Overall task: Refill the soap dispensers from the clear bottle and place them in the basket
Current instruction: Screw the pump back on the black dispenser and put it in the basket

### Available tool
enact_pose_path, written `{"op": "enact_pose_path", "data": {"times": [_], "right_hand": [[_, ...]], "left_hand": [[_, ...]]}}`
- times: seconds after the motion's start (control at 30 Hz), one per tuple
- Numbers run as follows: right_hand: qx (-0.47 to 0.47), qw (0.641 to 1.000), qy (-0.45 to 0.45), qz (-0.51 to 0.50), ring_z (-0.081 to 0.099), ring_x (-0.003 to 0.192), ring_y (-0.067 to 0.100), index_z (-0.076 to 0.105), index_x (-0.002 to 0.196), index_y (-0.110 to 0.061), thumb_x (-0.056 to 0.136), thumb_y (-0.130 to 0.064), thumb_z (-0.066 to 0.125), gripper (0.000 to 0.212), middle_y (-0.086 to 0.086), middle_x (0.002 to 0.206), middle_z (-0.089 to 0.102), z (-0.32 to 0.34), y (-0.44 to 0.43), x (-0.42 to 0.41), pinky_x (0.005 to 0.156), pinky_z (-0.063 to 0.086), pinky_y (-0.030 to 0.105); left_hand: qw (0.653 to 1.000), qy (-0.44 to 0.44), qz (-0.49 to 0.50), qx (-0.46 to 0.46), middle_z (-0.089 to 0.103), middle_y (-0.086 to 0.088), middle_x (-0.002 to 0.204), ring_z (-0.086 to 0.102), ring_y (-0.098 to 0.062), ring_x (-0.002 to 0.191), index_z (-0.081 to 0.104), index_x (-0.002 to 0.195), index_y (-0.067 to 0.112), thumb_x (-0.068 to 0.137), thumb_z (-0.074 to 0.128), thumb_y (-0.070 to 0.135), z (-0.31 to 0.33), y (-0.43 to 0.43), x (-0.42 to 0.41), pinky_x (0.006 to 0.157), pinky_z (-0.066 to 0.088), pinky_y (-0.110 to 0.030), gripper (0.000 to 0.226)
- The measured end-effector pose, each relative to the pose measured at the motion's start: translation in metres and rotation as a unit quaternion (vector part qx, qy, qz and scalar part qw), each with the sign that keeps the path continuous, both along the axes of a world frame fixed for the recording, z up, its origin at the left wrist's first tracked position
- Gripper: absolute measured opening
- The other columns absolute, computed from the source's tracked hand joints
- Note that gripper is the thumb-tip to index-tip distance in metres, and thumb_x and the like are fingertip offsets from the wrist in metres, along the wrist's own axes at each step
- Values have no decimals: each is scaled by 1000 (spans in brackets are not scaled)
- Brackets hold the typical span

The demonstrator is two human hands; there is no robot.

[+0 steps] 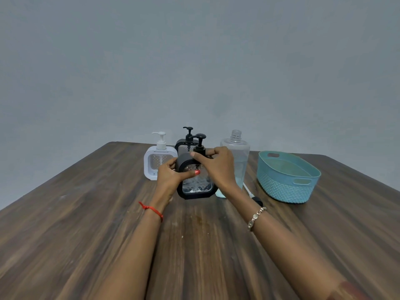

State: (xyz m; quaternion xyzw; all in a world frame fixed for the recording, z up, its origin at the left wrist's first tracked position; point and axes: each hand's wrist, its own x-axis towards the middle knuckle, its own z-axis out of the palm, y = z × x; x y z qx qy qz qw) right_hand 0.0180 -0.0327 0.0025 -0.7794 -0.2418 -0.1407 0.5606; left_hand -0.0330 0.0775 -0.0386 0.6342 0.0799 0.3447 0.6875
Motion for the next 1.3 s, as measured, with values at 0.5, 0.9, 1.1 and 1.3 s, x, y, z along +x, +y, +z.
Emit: {"op": "enact_pose_path", "data": {"times": [0.5, 0.9, 1.1, 1.3], "right_hand": [[-19, 981, 95, 166, 63, 97, 21, 52, 132, -10, 76, -1, 72, 60, 12, 117, 64, 15, -102, 15, 73, 55, 26], [35, 994, 59, 84, 63, 92, 21, 54, 127, -4, 73, 10, 69, 57, 11, 110, 65, 58, -208, 45, 88, 53, 42], [24, 997, 38, 67, 61, 100, 19, 49, 132, -2, 76, 10, 66, 60, 10, 112, 64, 68, -242, 85, 82, 54, 29], [15, 998, 41, 43, 57, 99, 17, 46, 135, -7, 78, 14, 61, 62, 10, 107, 61, 66, -255, 122, 71, 54, 17]], "left_hand": [[998, -28, -61, 6, 73, 3, 80, 70, -11, 73, 67, 89, 14, 60, 80, -5, 32, -46, -13, 64, 57, -23, 37], [976, -13, -184, 118, 65, -2, 103, 62, -12, 94, 56, 120, 7, 78, 70, 5, 77, -134, 39, 81, 54, -22, 44], [972, -33, -181, 144, 65, -7, 107, 63, -11, 91, 58, 119, 5, 77, 70, 0, 91, -167, 88, 79, 53, -20, 44], [975, -36, -127, 180, 66, -6, 105, 62, -15, 92, 60, 117, 7, 75, 73, 3, 90, -189, 130, 83, 52, -25, 44]]}}
